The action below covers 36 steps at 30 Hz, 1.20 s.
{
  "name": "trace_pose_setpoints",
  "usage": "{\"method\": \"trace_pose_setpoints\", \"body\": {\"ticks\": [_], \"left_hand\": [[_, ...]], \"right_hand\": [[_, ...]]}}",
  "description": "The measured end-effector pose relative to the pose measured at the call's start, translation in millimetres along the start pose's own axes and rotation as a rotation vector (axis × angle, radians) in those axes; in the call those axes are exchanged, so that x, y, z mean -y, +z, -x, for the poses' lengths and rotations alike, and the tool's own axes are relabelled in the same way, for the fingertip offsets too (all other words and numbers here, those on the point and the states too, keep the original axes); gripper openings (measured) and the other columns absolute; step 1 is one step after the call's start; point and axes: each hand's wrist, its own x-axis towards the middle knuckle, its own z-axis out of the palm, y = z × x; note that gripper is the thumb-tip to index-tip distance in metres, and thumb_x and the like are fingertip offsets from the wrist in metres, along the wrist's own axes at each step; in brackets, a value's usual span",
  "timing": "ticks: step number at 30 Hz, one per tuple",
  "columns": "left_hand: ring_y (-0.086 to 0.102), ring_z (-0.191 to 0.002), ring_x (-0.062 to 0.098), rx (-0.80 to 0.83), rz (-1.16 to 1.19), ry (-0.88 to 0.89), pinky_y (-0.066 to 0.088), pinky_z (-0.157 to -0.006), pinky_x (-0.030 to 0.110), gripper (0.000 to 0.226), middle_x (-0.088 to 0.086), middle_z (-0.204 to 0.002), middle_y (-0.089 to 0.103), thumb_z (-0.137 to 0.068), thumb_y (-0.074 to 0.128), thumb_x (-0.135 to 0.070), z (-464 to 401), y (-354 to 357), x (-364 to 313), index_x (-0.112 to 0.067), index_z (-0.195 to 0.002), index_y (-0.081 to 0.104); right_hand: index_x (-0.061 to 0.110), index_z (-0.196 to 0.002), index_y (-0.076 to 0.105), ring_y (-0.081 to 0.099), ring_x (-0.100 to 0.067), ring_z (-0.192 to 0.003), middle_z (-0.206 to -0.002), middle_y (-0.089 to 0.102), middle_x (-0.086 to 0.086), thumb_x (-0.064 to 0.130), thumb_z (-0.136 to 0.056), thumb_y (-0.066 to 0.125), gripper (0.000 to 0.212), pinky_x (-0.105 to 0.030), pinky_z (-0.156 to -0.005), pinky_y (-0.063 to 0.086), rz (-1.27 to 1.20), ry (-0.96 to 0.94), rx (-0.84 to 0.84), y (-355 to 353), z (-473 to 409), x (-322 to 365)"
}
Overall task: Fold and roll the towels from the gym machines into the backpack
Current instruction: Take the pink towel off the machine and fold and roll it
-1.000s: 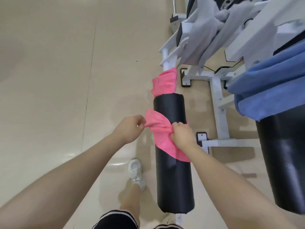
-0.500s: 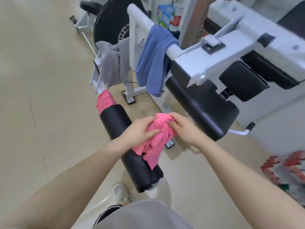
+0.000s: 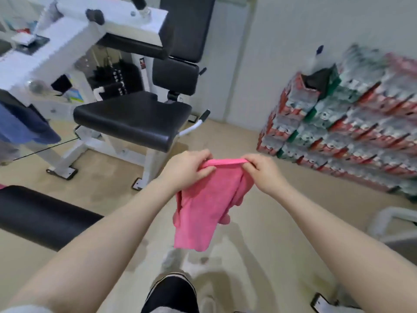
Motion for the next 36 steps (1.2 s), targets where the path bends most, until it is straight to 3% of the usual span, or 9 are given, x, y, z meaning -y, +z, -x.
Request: {"method": "trace_pose_setpoints", "body": {"ticks": [4, 9, 13, 16, 21, 26, 30, 33, 36], "left_hand": [[0.057, -0.090, 0.026, -0.049, -0.024, 0.145, 0.042, -0.070, 0.033, 0.018, 0.002, -0.090, 0.055, -0.087, 0.053, -0.024, -55, 14, -49, -0.011, -0.100, 0.054], [0.061, -0.071, 0.031, -0.107, -0.047, 0.373, 0.048, -0.056, 0.037, 0.039, 0.009, -0.078, 0.057, -0.080, 0.035, -0.039, -139, 38, -84, -0.008, -0.085, 0.058], [0.059, -0.092, 0.031, -0.058, -0.137, 0.297, 0.042, -0.068, 0.037, 0.034, 0.013, -0.094, 0.063, -0.095, 0.040, -0.034, -236, 62, -100, -0.006, -0.092, 0.059], [0.058, -0.094, 0.033, -0.006, -0.082, 0.255, 0.042, -0.072, 0.039, 0.034, 0.017, -0.095, 0.064, -0.096, 0.041, -0.032, -310, 79, -111, -0.004, -0.091, 0.059], [0.058, -0.095, 0.036, 0.016, 0.026, 0.218, 0.043, -0.077, 0.041, 0.031, 0.020, -0.097, 0.065, -0.096, 0.042, -0.027, -428, 103, -130, -0.003, -0.093, 0.061], [0.056, -0.096, 0.033, -0.002, 0.138, 0.244, 0.038, -0.077, 0.036, 0.030, 0.018, -0.100, 0.063, -0.097, 0.040, -0.024, -514, 127, -168, -0.001, -0.098, 0.059], [0.054, -0.086, 0.034, 0.047, 0.134, 0.337, 0.030, -0.066, 0.033, 0.025, 0.020, -0.090, 0.059, -0.098, 0.036, -0.020, -576, 162, -211, -0.002, -0.087, 0.050], [0.056, -0.083, 0.034, 0.022, 0.138, 0.406, 0.041, -0.069, 0.038, 0.028, 0.017, -0.087, 0.061, -0.095, 0.035, -0.027, -631, 187, -248, -0.006, -0.086, 0.050], [0.058, -0.085, 0.034, 0.009, 0.112, 0.423, 0.048, -0.074, 0.045, 0.046, 0.013, -0.088, 0.063, -0.084, 0.025, -0.042, -686, 205, -288, -0.008, -0.090, 0.056]], "right_hand": [[0.005, -0.097, 0.067, 0.054, -0.025, -0.094, -0.095, 0.065, -0.012, 0.009, -0.092, 0.049, 0.020, -0.023, -0.066, 0.023, 0.029, 0.085, -0.170, -46, 14, -50], [0.013, -0.108, 0.067, 0.054, -0.023, -0.098, -0.101, 0.064, -0.011, 0.014, -0.094, 0.047, 0.025, -0.022, -0.069, 0.025, 0.040, 0.220, -0.380, -94, 0, -116], [0.008, -0.096, 0.067, 0.056, -0.025, -0.092, -0.092, 0.065, -0.011, 0.016, -0.093, 0.049, 0.021, -0.025, -0.067, 0.026, 0.060, 0.302, -0.395, -130, -33, -174], [0.007, -0.086, 0.064, 0.053, -0.021, -0.084, -0.082, 0.060, -0.005, 0.020, -0.093, 0.050, 0.021, -0.027, -0.067, 0.027, 0.084, 0.367, -0.408, -159, -70, -213], [0.013, -0.084, 0.067, 0.059, -0.018, -0.082, -0.086, 0.068, -0.001, 0.027, -0.090, 0.054, 0.020, -0.036, -0.074, 0.047, 0.120, 0.490, -0.457, -213, -122, -277], [0.009, -0.088, 0.068, 0.057, -0.019, -0.080, -0.085, 0.066, -0.002, 0.022, -0.088, 0.057, 0.017, -0.034, -0.071, 0.044, 0.105, 0.594, -0.218, -249, -145, -345], [0.002, -0.081, 0.065, 0.057, -0.025, -0.079, -0.080, 0.064, -0.009, 0.020, -0.091, 0.052, 0.024, -0.035, -0.068, 0.042, 0.125, 0.698, -0.354, -281, -163, -418], [0.008, -0.065, 0.057, 0.052, -0.025, -0.069, -0.065, 0.056, -0.005, 0.025, -0.092, 0.050, 0.033, -0.031, -0.056, 0.032, 0.088, 0.768, -0.473, -319, -177, -480], [0.005, -0.086, 0.065, 0.057, -0.026, -0.085, -0.086, 0.065, -0.009, 0.021, -0.094, 0.047, 0.025, -0.029, -0.065, 0.035, 0.023, 0.753, -0.550, -366, -193, -536]]}}
